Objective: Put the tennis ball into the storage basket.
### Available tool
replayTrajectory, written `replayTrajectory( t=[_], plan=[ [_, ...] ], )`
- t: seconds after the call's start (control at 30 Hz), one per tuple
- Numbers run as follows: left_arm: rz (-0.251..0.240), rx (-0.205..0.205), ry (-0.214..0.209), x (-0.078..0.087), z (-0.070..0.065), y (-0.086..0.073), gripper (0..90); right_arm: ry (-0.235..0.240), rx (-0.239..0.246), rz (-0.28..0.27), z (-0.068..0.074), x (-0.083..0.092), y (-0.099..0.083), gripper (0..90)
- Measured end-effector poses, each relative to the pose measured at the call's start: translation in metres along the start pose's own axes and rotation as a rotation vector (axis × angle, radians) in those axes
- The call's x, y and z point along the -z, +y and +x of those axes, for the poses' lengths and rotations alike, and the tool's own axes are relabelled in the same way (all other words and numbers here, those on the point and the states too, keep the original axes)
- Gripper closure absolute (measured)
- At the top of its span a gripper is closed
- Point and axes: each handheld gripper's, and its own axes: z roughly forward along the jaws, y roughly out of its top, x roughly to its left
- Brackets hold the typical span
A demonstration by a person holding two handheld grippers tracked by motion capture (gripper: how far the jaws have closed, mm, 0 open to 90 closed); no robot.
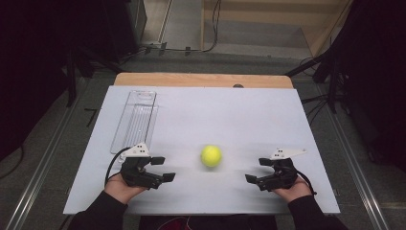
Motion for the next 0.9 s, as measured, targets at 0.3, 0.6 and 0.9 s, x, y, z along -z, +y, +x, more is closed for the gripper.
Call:
replayTrajectory(
  t=[0.3, 0.6, 0.9],
  plan=[
    [0.02, -0.012, 0.002, -0.005, -0.004, 0.01, 17.3, 0.0, 0.001, 0.001, 0.0, 0.0, 0.0, 6.8],
    [0.038, 0.007, 0.002, -0.012, -0.002, 0.025, 0.0, 0.0, 0.0, 0.001, 0.0, 0.0, 0.0, 6.8],
    [0.051, -0.006, 0.003, -0.018, 0.0, 0.037, 0.0, 0.002, 0.004, 0.002, 0.0, 0.0, 0.0, 6.8]
  ],
)
